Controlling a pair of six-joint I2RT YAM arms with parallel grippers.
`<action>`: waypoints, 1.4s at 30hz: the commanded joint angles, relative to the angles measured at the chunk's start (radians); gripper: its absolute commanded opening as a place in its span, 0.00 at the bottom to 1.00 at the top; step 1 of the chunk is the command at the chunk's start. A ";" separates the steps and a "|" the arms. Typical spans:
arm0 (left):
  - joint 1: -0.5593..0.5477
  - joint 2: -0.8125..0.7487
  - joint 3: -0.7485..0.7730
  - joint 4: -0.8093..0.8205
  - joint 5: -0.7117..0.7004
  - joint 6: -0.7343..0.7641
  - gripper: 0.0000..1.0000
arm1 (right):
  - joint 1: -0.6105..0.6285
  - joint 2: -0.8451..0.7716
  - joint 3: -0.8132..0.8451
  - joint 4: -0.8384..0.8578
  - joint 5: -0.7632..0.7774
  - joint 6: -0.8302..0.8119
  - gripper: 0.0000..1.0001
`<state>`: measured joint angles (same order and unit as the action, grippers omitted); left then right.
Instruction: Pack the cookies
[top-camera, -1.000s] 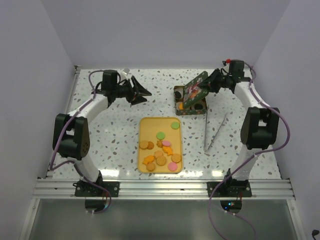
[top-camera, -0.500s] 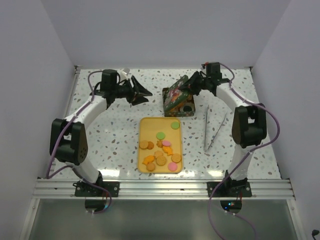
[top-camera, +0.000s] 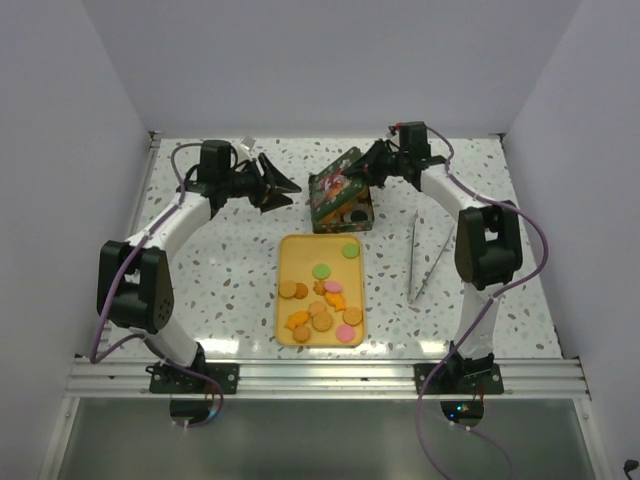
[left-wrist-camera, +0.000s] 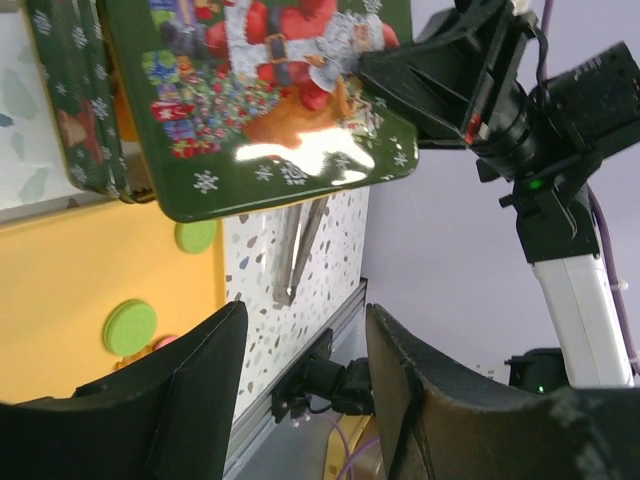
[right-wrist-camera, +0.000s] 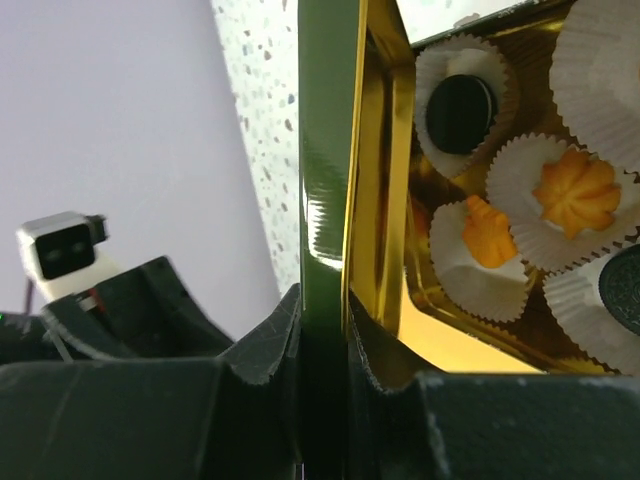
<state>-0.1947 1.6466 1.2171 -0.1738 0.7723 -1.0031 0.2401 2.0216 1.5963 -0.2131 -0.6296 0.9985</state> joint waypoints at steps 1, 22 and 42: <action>0.020 0.022 0.036 -0.020 -0.056 0.003 0.56 | -0.021 -0.086 -0.033 0.142 -0.119 0.067 0.00; -0.089 0.352 0.209 0.068 -0.163 0.078 0.57 | -0.087 0.000 -0.308 0.583 -0.249 0.161 0.00; -0.088 0.390 0.263 0.117 -0.123 0.150 0.57 | -0.093 -0.011 -0.401 0.819 -0.206 0.244 0.00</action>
<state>-0.2882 2.0647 1.4376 -0.1116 0.6220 -0.8928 0.1467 2.0422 1.2053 0.4774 -0.8509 1.2160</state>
